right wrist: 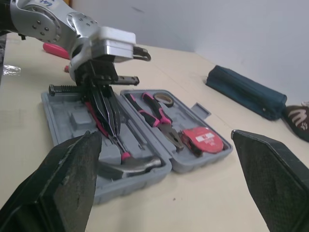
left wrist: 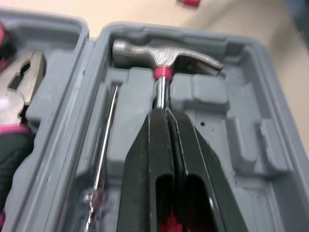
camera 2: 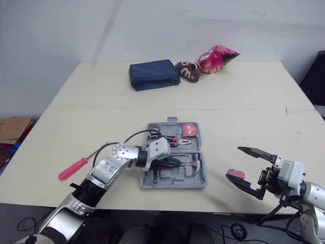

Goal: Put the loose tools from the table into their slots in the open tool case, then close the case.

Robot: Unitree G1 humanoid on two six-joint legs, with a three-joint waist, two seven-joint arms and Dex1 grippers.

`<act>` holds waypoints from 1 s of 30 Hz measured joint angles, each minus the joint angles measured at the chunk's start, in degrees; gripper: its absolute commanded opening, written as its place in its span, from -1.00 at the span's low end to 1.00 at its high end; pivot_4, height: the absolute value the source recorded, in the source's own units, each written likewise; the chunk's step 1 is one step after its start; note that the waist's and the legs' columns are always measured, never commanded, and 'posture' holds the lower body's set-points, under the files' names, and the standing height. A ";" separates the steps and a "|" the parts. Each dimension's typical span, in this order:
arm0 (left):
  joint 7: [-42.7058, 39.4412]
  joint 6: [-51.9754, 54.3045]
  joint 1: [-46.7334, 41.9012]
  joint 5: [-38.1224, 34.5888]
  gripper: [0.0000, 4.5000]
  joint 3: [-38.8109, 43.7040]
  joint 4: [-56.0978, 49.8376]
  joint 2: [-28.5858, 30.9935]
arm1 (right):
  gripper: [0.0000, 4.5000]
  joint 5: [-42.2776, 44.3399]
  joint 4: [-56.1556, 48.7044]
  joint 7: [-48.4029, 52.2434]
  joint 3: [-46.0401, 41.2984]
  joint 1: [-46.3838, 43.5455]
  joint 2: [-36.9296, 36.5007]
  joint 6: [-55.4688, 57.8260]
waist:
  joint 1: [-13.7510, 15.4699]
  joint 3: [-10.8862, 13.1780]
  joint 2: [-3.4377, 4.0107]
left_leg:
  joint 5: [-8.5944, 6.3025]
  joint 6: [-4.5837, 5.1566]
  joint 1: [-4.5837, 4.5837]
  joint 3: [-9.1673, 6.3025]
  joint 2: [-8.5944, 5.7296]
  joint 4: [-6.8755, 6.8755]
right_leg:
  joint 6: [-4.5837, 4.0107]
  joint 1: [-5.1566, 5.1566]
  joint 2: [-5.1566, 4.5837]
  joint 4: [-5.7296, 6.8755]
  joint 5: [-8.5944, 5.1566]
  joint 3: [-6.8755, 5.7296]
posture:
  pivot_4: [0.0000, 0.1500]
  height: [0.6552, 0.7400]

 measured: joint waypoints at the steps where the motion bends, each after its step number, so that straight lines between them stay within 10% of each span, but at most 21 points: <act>1: -0.69 -1.69 0.28 -0.62 -0.99 1.12 -0.34 0.58 | 1.00 0.00 0.67 0.23 -0.42 0.21 -0.48 -0.04 | 0.00 0.29 -0.04 | 0.19 0.00 -0.21 0.00 0.00 0.01 | -0.02 -0.22 0.00 0.06 0.00 -0.03 | 1.00 1.00; 8: -7.80 -8.99 -0.77 -11.83 -0.88 14.53 -9.64 6.82 | 1.00 0.34 7.52 4.16 -6.27 -0.63 -5.38 -1.09 | 0.28 0.55 -0.08 | 0.52 0.20 -1.48 -0.05 -0.20 0.23 | -0.03 -1.20 0.11 0.41 0.01 -0.51 | 1.00 1.00; 18: -9.15 -5.74 14.47 -18.10 0.97 40.00 -2.82 27.21 | 1.00 -1.30 31.43 10.61 -15.51 -0.44 -12.26 -10.81 | -0.39 1.79 -0.39 | 0.50 0.30 -1.34 -0.08 -0.23 0.14 | 0.13 -1.19 -0.16 0.22 0.13 -0.46 | 1.00 1.00; 30: -6.72 -18.05 30.66 -14.36 0.97 64.52 29.06 40.57 | 1.00 -4.15 56.30 12.13 -17.05 -3.34 -17.74 -20.12 | -1.67 2.08 -0.26 | 0.44 0.20 -1.46 0.20 -0.25 -0.08 | 0.04 -1.70 -0.28 0.40 0.07 -0.29 | 1.00 1.00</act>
